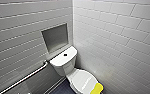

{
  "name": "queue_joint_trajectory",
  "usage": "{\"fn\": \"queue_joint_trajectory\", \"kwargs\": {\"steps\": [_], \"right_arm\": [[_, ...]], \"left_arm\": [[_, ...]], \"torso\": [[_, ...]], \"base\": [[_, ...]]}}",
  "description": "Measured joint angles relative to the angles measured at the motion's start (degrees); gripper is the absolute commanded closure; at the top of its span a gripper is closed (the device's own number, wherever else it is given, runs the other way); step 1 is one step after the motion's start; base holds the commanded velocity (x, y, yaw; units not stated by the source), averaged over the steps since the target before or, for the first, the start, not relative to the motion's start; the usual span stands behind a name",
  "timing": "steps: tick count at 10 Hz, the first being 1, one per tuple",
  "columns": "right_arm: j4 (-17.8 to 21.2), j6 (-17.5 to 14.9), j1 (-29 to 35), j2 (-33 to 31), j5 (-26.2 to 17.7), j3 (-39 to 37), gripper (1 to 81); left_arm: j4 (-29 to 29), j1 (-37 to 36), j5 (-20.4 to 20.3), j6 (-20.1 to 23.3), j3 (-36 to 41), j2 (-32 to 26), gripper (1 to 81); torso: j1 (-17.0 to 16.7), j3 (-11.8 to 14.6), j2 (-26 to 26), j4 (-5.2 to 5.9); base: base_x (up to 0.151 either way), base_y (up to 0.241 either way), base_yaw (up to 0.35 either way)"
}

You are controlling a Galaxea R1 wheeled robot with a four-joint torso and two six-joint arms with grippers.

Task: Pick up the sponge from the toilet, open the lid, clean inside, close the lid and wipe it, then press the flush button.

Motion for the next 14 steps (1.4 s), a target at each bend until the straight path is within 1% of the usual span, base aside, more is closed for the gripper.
{"fn": "queue_joint_trajectory", "kwargs": {"steps": [1, 2, 4, 5, 8, 10, 12, 14], "right_arm": [[0.0, 1.0, 1.7, -3.2, 0.6, 3.1, 1.0], [0.0, 2.5, 3.3, -5.9, 0.8, 4.8, 1.0], [0.1, 5.7, 6.4, -8.6, 1.2, 6.5, 1.0], [0.1, 7.5, 7.9, -9.7, 1.5, 7.3, 1.0], [0.3, 10.1, 10.6, -12.0, 2.4, 7.8, 1.0], [0.3, 11.8, 13.7, -12.0, 2.4, 7.8, 1.0], [0.4, 13.8, 15.8, -12.0, 2.1, 7.4, 1.0], [0.4, 15.0, 17.2, -12.3, 1.7, 6.8, 1.0]], "left_arm": [[0.0, 0.0, -0.6, 0.0, 0.0, 0.0, 1.0], [0.0, 0.0, -1.1, 0.0, 0.0, 0.0, 1.0], [0.0, 0.0, -1.3, 0.0, 0.0, 0.1, 1.0], [0.1, 0.0, -1.3, 0.0, -0.1, 0.4, 1.0], [0.3, 0.3, -1.5, 0.0, -0.1, 0.9, 1.0], [0.3, 0.6, -1.5, 0.0, -0.3, 1.0, 1.0], [0.3, 1.1, -1.3, 0.0, -0.9, 1.4, 1.0], [0.3, 1.2, -1.3, 0.0, -1.9, 2.3, 1.0]], "torso": [[1.4, -2.0, -2.1, -0.42], [2.8, -4.0, -4.3, -0.59], [5.5, -8.0, -8.6, -0.61], [6.5, -8.9, -9.9, -0.61], [10.0, -9.8, -15.7, -0.61], [12.7, -9.9, -19.9, -0.61], [15.5, -9.9, -24.4, -0.61], [18.2, -9.9, -28.8, -0.61]], "base": [[0.0, 0.0, 0.0], [0.0, 0.0, 0.0], [0.0, 0.0, 0.0], [0.0, 0.0, 0.0], [0.0, 0.0, 0.0], [0.0, 0.0, 0.0], [0.0, 0.0, 0.0], [0.0, 0.0, 0.0]]}}
